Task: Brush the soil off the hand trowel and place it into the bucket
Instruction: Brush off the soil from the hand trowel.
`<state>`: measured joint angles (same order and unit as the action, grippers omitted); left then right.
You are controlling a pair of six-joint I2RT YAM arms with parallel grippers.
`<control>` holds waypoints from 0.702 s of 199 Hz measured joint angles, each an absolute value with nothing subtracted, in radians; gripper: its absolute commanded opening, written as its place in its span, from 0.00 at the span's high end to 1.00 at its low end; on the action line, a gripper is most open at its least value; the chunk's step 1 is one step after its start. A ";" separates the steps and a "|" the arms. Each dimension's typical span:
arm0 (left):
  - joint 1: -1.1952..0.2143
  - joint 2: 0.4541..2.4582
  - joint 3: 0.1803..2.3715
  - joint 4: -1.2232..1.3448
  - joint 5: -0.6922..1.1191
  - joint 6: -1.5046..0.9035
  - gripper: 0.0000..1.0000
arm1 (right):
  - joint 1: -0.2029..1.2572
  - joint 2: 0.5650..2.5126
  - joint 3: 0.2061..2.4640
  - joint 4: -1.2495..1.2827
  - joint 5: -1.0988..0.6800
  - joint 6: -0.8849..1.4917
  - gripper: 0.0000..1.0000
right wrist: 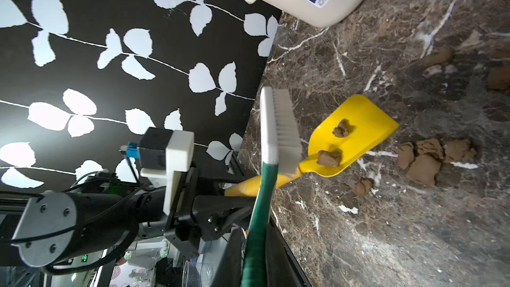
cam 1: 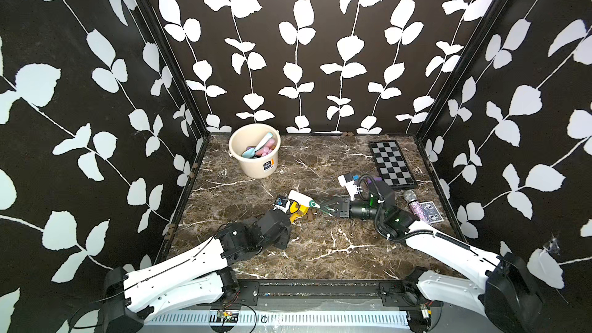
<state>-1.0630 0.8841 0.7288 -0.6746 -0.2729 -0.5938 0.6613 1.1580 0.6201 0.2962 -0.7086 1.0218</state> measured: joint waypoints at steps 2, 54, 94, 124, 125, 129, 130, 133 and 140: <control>-1.063 0.884 0.728 -0.675 -0.273 -0.593 1.00 | 0.661 1.162 0.620 0.298 -0.707 1.022 1.00; -1.057 0.875 0.724 -0.680 -0.278 -0.579 1.00 | 0.661 1.221 0.620 0.316 -0.694 1.013 1.00; -1.057 0.875 0.724 -0.680 -0.278 -0.570 1.00 | 0.661 1.241 0.620 0.305 -0.697 0.986 1.00; -1.056 0.875 0.724 -0.682 -0.282 -0.564 1.00 | 0.661 1.242 0.619 0.274 -0.694 0.957 1.00; -1.056 0.875 0.724 -0.682 -0.282 -0.564 1.00 | 0.661 1.242 0.619 0.273 -0.694 0.956 1.00; -1.055 0.875 0.724 -0.682 -0.282 -0.564 1.00 | 0.661 1.242 0.619 0.269 -0.693 0.953 1.00; -1.055 0.875 0.724 -0.682 -0.283 -0.564 1.00 | 0.661 1.242 0.618 0.267 -0.692 0.952 1.00; -1.054 0.875 0.724 -0.682 -0.283 -0.564 1.00 | 0.661 1.242 0.618 0.265 -0.692 0.949 1.00; -1.053 0.875 0.724 -0.682 -0.284 -0.563 1.00 | 0.661 1.242 0.617 0.255 -0.690 0.941 1.00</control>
<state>-1.0527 0.8745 0.7242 -0.6823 -0.2840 -0.5632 0.6613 1.2419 0.6174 0.2546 -0.6899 0.9413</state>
